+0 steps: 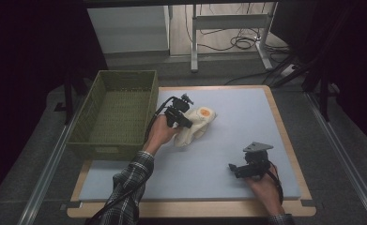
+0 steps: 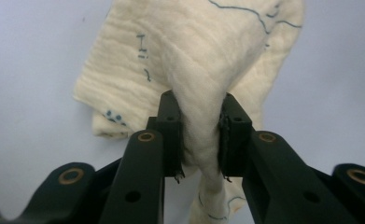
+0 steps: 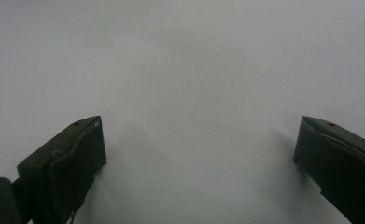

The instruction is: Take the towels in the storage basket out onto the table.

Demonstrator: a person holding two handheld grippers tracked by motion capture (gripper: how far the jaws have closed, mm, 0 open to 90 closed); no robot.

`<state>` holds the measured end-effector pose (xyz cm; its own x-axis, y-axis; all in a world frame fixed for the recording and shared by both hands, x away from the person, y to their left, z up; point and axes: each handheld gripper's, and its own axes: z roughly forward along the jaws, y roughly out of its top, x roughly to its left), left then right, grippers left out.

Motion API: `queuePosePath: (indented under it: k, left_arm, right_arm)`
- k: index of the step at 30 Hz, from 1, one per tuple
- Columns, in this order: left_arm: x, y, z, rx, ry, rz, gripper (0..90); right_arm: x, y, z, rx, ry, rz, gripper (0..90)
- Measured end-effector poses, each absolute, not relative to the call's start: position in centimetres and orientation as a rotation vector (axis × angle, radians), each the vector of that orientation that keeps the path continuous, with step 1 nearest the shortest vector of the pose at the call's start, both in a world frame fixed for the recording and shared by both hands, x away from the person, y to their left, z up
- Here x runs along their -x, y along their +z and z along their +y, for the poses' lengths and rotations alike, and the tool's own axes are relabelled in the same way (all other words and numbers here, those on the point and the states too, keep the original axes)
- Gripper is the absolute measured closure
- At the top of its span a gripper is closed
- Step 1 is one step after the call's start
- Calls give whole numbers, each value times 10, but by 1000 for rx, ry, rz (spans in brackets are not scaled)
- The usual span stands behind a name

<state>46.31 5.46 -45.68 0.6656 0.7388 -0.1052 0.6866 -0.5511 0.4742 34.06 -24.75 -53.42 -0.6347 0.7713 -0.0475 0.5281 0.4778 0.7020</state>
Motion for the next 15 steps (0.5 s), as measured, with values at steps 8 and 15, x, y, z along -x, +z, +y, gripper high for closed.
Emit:
queuePosePath:
  k: [8,15]
  left_arm:
    - [-467,-486,63,-2386,187,1169,564]
    - [-460,-476,63,-2386,279,1155,461]
  right_arm:
    - [-341,-534,-247,-1092,943,2371,22]
    - [-341,-534,-247,-1094,942,2371,22]
